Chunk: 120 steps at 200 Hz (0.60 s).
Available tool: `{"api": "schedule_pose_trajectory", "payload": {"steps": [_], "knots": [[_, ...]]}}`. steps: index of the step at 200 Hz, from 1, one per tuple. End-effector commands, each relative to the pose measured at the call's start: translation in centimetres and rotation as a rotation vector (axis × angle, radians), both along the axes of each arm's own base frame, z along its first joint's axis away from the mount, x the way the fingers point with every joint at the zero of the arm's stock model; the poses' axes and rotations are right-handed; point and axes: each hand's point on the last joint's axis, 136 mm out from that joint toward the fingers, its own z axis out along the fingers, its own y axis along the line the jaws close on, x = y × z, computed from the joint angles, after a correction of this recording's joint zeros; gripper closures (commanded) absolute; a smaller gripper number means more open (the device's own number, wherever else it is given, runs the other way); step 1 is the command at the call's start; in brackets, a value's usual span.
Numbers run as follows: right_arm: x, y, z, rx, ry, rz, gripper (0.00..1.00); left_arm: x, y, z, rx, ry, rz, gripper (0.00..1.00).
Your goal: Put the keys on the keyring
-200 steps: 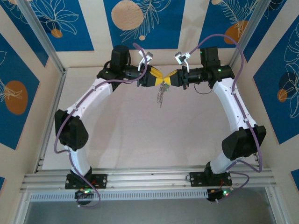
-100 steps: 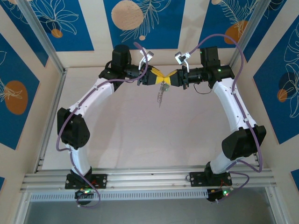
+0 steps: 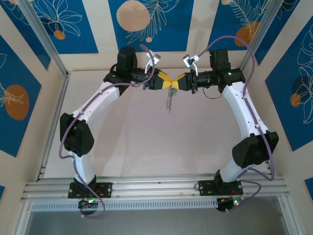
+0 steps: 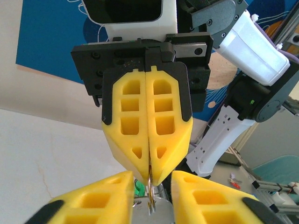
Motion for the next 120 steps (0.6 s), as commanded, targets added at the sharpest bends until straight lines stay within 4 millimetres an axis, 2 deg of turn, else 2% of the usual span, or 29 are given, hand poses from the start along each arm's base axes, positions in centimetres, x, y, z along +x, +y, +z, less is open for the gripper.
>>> {"api": "schedule_pose_trajectory", "payload": {"steps": [1, 19, 45, 82, 120], "knots": [[-0.49, 0.01, 1.06, 0.031, -0.022, 0.03, 1.0, -0.44, 0.04, -0.29, -0.007, -0.01, -0.023, 0.66], [-0.45, -0.02, 0.96, 0.031, -0.02, 0.029, 1.0, -0.48, 0.05, -0.31, -0.008, -0.015, -0.022, 0.66], [-0.35, -0.07, 0.89, 0.03, -0.022, 0.027, 1.0, -0.62, -0.01, -0.44, -0.006, -0.013, -0.024, 0.77], [-0.33, -0.05, 0.81, 0.031, -0.019, 0.028, 1.0, -0.68, -0.19, -0.75, 0.001, -0.013, -0.019, 0.77], [-0.36, 0.04, 0.76, 0.032, -0.015, 0.03, 1.0, -0.82, -0.56, -0.91, 0.003, -0.013, -0.025, 0.82]]}}
